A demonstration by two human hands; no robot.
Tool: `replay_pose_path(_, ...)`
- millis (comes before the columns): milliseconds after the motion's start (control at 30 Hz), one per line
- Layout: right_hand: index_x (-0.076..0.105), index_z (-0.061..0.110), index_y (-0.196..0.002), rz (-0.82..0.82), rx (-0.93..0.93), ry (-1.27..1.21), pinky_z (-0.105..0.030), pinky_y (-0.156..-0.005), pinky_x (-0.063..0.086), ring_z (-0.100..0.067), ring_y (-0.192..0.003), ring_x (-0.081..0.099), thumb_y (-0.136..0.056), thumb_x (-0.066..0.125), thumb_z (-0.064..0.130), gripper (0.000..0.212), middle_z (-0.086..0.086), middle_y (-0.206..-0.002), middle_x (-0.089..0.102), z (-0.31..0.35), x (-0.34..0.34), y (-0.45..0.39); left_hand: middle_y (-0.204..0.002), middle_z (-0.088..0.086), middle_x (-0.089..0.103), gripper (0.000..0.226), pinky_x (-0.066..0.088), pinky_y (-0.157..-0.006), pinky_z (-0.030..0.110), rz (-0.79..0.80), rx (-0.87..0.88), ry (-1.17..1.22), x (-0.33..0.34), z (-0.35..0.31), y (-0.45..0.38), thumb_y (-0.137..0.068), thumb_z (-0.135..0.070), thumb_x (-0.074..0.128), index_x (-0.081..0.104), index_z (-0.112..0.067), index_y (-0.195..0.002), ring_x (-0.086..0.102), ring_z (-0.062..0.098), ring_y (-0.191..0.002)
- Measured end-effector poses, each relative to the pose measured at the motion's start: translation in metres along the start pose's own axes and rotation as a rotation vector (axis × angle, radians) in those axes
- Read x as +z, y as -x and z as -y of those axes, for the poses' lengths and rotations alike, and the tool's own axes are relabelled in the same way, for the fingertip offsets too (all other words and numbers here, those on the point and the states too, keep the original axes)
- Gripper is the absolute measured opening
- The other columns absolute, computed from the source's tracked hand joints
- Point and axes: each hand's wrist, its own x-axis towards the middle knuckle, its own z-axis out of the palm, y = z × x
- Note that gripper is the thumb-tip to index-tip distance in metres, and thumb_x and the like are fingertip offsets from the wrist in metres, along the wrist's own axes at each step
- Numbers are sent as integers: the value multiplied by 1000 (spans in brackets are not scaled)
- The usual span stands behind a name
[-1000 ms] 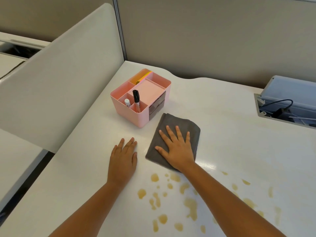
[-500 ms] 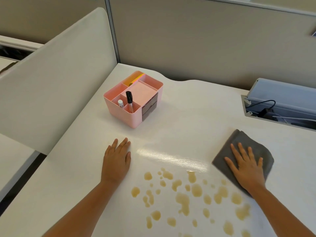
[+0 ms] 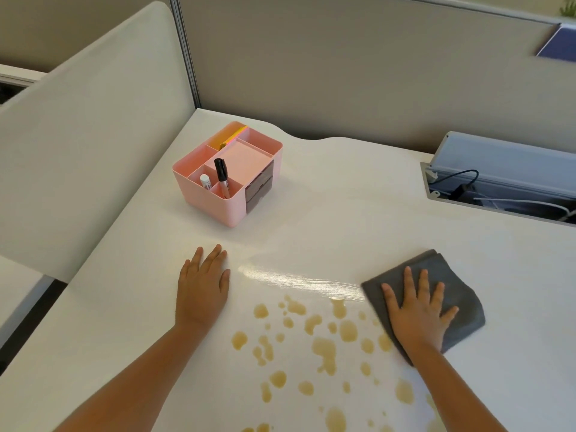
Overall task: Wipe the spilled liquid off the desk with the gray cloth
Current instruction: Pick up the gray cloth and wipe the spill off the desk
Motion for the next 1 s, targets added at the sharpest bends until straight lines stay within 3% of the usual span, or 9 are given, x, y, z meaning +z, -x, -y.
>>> replay_pose_path(300,-1,34,-147,30,-238,-2,-64,-110,-2,-33,-144,-8,-76,-4,72,80,-2,-159,-2,120,26,38,-143,6,46,39,27,-111,49,28,-10,21,4,3,-1,-93,-23,42,48,-11,-129,32,34,-138)
replay_pose_path(500,-4,37,-146,85,-486,0,-59,-106,-19,-31,-143,-16,-74,-5,78,83,2,-159,-7,169,41,78,-146,4,43,41,26,-112,47,54,-7,-11,4,5,-2,-93,-25,41,44,-13,-132,30,32,-139)
replay_pose_path(733,2,43,-145,72,-695,34,-51,-108,-23,-19,-139,-22,-77,6,81,78,10,-158,-1,125,38,83,-145,4,44,41,26,-112,46,50,3,-14,5,7,-2,-93,-26,41,45,-13,-132,30,32,-139)
replay_pose_path(1000,-8,45,-140,45,-541,90,-54,-112,-7,-21,-145,-6,-77,5,80,74,16,-152,-6,33,18,48,-143,5,46,39,27,-111,49,23,-10,29,5,5,-1,-91,-22,47,48,-11,-129,33,34,-137)
